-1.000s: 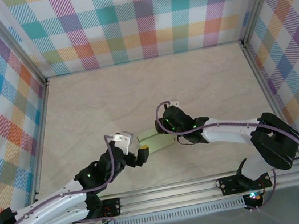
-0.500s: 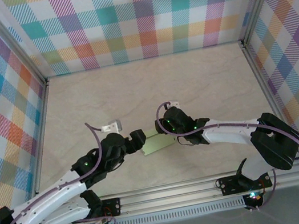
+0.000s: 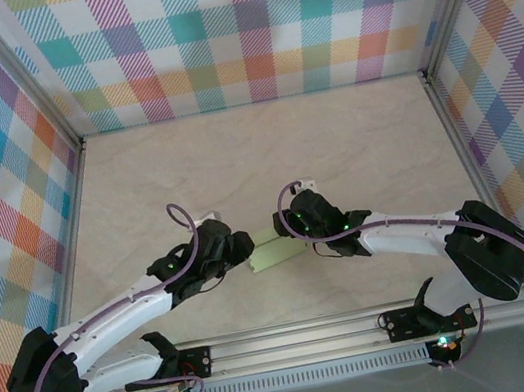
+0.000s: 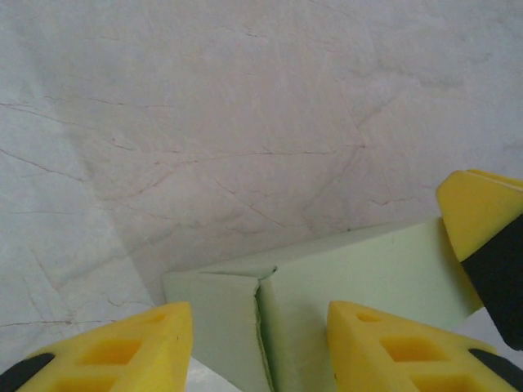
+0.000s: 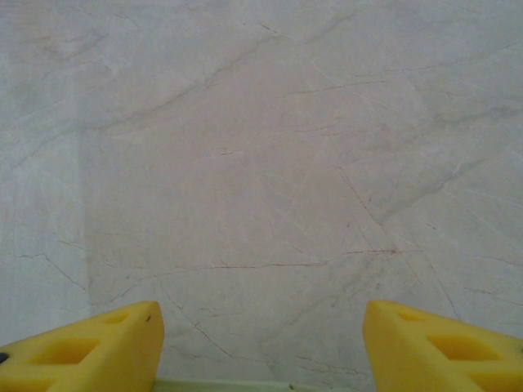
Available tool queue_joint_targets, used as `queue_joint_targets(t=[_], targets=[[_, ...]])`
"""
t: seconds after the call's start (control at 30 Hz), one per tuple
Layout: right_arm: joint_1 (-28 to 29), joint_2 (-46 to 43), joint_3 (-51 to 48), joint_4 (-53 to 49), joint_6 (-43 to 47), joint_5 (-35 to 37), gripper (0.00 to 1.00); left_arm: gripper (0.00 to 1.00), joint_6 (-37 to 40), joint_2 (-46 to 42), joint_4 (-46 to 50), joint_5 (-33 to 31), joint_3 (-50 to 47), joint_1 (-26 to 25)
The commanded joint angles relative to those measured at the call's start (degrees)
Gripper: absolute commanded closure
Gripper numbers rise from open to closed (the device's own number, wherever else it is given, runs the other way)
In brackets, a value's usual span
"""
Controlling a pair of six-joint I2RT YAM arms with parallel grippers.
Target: Fold the paper box
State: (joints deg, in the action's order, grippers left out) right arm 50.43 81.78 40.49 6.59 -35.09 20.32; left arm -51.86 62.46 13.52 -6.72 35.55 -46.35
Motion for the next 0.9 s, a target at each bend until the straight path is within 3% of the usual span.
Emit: queue_joint_targets(t=[0.0, 0.27, 0.77, 0.87], targets=[[0.5, 1.3, -0.8, -5.3, 1.9, -1.5, 0.35, 0.54, -0.4, -0.6, -1.0, 2.8, -0.9, 0.4], [0.6, 0.8, 0.1, -6.1, 1.7, -1.9, 0.35, 0.70, -0.3, -0.4, -1.3, 3.6, -4.9, 0.4], [0.1, -8.8, 4.9, -15.5, 2.2, -3.0, 0.30, 0.76, -1.6, -1.7, 0.0, 1.9, -9.6, 0.4], [-0.5, -10.5, 3.7, -17.2, 1.5, -4.7, 0.36, 0.77, -1.7, -1.5, -0.5, 2.0, -9.8, 0.3]])
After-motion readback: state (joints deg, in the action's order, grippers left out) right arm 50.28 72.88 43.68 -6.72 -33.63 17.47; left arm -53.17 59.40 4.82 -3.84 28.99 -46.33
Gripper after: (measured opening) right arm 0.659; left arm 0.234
